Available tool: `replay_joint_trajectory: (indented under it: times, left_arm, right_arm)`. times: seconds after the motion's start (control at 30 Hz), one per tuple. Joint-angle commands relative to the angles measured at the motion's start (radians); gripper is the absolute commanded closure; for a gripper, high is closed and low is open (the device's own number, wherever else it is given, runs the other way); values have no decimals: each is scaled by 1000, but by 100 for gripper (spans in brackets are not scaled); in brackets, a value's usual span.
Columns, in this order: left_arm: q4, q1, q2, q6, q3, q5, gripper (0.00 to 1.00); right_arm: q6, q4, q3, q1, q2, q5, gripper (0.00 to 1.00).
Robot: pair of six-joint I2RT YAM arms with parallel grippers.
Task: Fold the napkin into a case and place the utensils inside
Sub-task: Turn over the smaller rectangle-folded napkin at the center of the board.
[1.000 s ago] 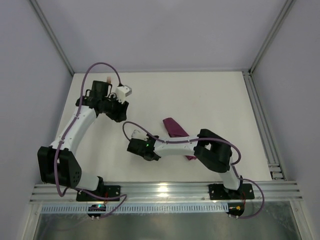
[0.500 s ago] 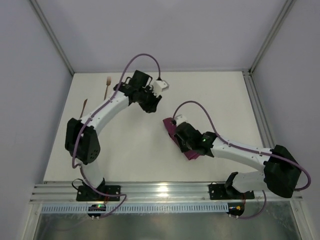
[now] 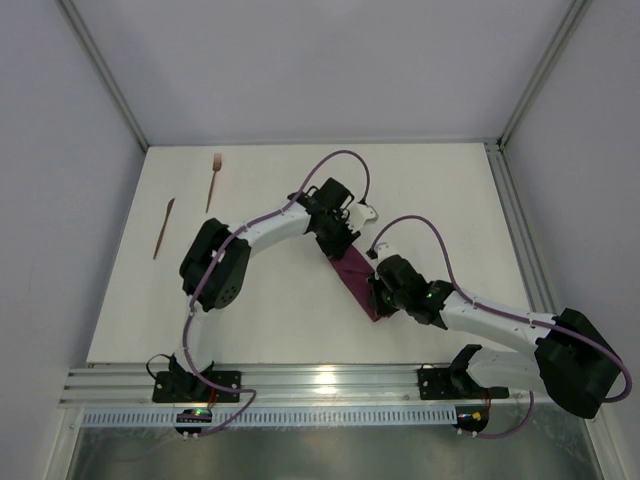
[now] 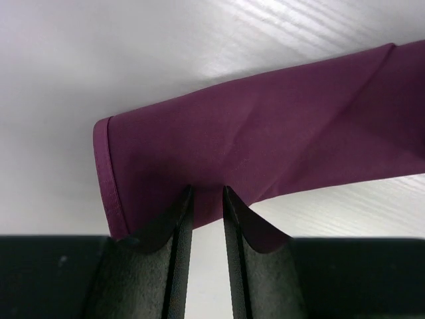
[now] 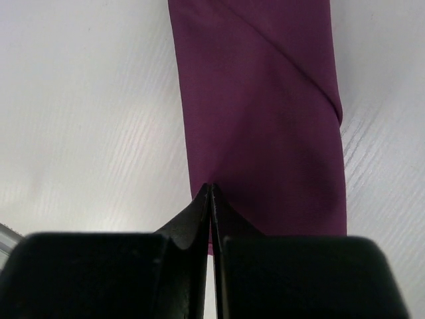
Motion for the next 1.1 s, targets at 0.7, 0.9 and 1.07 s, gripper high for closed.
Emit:
replay_joint_trajectory:
  times: [0.7, 0.9, 1.07]
  left_arm:
    - [22, 47, -133, -85, -94, 58, 73]
    - [31, 48, -149, -79, -79, 28, 70]
    - [28, 65, -104, -88, -97, -24, 70]
  right_arm:
    - [-46, 50, 66, -122, -43, -103, 96]
    - [-49, 65, 21, -205, -48, -142, 96]
    - [-17, 119, -51, -251, -37, -179, 96]
